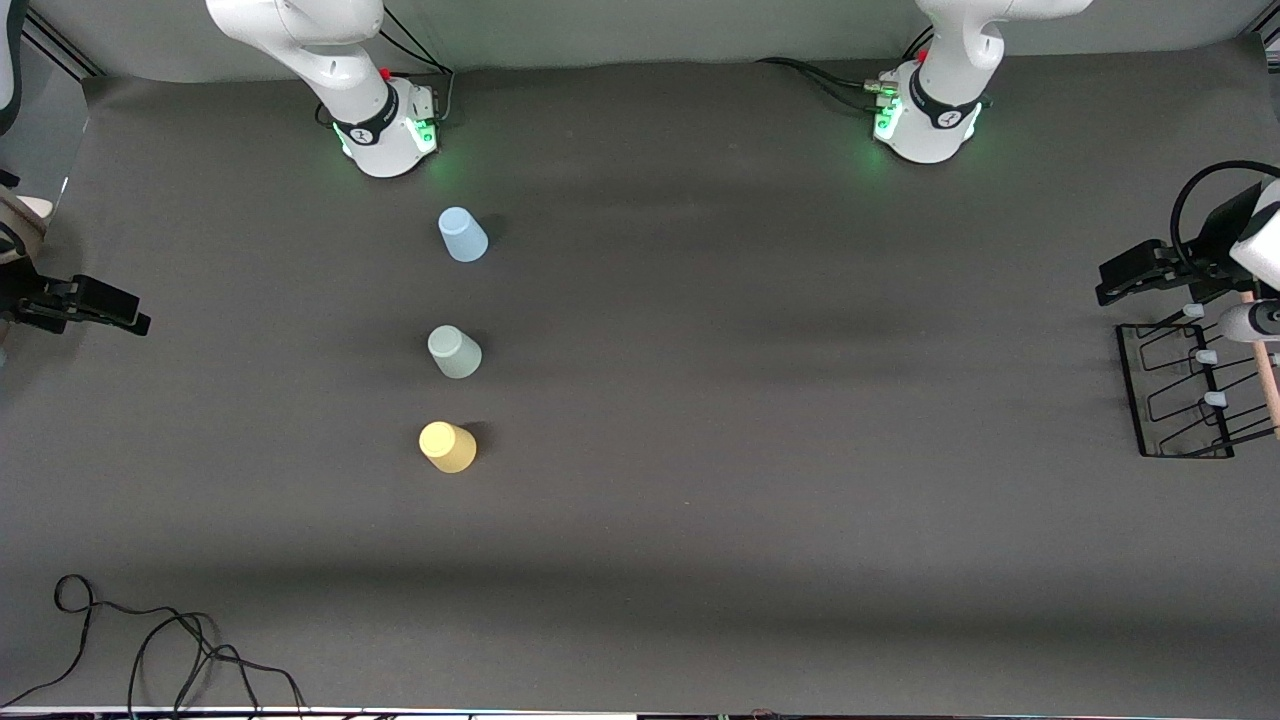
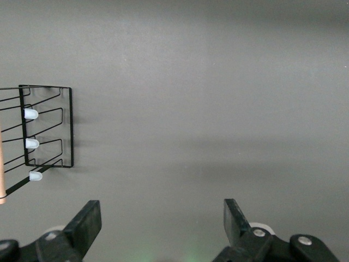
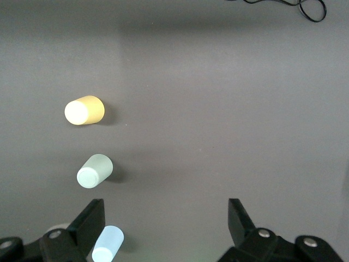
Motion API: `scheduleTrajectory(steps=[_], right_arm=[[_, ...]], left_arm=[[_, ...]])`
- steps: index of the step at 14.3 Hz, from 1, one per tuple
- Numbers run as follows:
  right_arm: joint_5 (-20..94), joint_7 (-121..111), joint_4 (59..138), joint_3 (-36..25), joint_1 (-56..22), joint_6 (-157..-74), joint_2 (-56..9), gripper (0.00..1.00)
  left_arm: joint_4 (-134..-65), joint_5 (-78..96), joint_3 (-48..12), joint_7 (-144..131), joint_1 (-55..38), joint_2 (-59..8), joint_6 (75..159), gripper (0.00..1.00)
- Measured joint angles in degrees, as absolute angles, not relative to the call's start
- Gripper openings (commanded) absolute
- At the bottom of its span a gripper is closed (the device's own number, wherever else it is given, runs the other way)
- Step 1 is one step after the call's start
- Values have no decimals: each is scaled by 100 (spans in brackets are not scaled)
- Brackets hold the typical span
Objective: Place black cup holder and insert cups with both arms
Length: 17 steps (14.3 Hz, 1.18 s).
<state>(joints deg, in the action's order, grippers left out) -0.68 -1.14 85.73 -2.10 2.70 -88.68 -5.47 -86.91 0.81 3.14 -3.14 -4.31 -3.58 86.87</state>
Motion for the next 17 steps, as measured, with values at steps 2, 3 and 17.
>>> scheduleTrajectory(steps=[2, 3, 17], right_arm=[[-68, -114, 8573, -210, 275, -8866, -548, 100], [-68, -114, 8573, -210, 281, -8866, -550, 100], [-67, -114, 8574, -228, 284, -8861, -597, 100]], left_arm=[[-8707, 80, 314, -313, -431, -362, 8687, 100], [-8714, 79, 315, -313, -431, -364, 8687, 100], [-8714, 10, 474, 232, 112, -388, 8746, 100]])
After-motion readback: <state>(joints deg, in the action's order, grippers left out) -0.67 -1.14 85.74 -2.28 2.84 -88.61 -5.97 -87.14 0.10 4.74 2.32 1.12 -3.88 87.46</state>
